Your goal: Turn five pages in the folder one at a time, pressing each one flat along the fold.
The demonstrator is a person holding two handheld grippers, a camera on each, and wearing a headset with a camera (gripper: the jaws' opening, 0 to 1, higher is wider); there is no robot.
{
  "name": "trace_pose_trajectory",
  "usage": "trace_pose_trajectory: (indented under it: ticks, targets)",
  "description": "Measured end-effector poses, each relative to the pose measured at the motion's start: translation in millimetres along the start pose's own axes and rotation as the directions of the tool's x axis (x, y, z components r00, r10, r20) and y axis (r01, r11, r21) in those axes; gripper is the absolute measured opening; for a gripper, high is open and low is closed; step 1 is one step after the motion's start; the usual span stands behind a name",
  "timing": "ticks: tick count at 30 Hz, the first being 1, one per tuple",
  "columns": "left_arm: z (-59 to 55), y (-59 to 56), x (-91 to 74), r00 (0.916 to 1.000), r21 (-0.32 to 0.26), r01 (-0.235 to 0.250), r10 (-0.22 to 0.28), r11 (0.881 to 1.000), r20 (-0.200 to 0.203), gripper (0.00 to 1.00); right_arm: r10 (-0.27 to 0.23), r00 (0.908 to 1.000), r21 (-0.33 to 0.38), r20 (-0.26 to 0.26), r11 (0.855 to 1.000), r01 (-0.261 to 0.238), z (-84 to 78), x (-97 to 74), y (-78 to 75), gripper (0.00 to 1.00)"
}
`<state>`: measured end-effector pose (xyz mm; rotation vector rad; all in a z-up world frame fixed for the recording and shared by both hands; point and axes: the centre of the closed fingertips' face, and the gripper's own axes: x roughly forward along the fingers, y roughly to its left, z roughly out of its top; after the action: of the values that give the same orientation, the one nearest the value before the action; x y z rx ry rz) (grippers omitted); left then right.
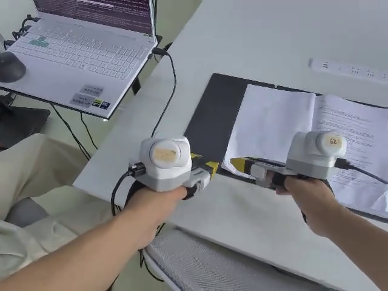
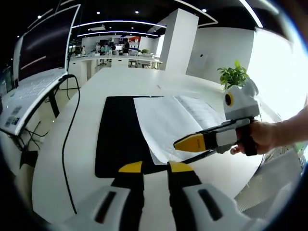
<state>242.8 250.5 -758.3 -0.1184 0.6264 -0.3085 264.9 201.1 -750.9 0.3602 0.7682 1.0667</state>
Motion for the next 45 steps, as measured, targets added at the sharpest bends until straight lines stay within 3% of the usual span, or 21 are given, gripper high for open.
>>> trace_pose_trajectory:
  ticks: [6,9,13,16,23,27,32,40,45]
  targets:
    - [5.4,-17.9,27.3,0.9986,0.041,0.053,-0.053,0.998,-0.003,0.13,-0.018,0.9970,0.013,0.076,1.000,0.017,31.5,-38.8,-18.2,0.04]
    - [4.8,-23.9,48.0,0.9977,0.042,0.067,-0.067,0.997,-0.014,0.12,-0.055,0.9939,0.020,0.096,0.998,0.054,43.4,-55.5,-38.7,0.03]
    - [5.2,-33.3,63.6,0.9973,0.044,0.068,-0.067,0.997,-0.030,0.12,-0.093,0.9898,0.031,0.109,0.995,0.090,51.7,-68.1,-61.1,0.03]
    - [2.7,-33.9,72.7,0.9975,0.032,0.057,-0.055,0.998,-0.044,0.11,-0.106,0.9885,0.054,0.108,0.993,0.101,56.8,-72.5,-76.9,0.03]
    - [-7.8,-28.2,80.8,0.9981,-0.011,0.012,-0.013,1.000,-0.061,0.03,-0.100,0.9894,0.120,0.105,0.989,0.087,73.8,-69.2,-110.6,0.00]
    - [-13.6,-25.8,82.6,0.9972,-0.019,-0.011,0.009,1.000,-0.074,0.00,-0.108,0.9898,0.172,0.093,0.981,0.091,75.2,-61.0,-122.1,0.00]
    - [-11.7,-22.7,81.4,0.9985,-0.028,-0.025,0.024,0.999,-0.049,0.00,-0.125,0.9888,0.223,0.081,0.969,0.104,77.4,-50.8,-148.4,0.00]
    - [-12.9,-17.5,86.8,0.9991,-0.036,-0.025,0.023,0.999,-0.037,0.00,-0.160,0.9802,0.326,0.117,0.938,0.114,90.2,-41.0,-177.7,0.00]
    - [-14.2,-14.9,91.3,0.9989,-0.034,-0.025,0.023,0.999,-0.040,0.00,-0.198,0.9723,0.399,0.125,0.907,0.133,92.8,-36.2,-201.1,0.00]
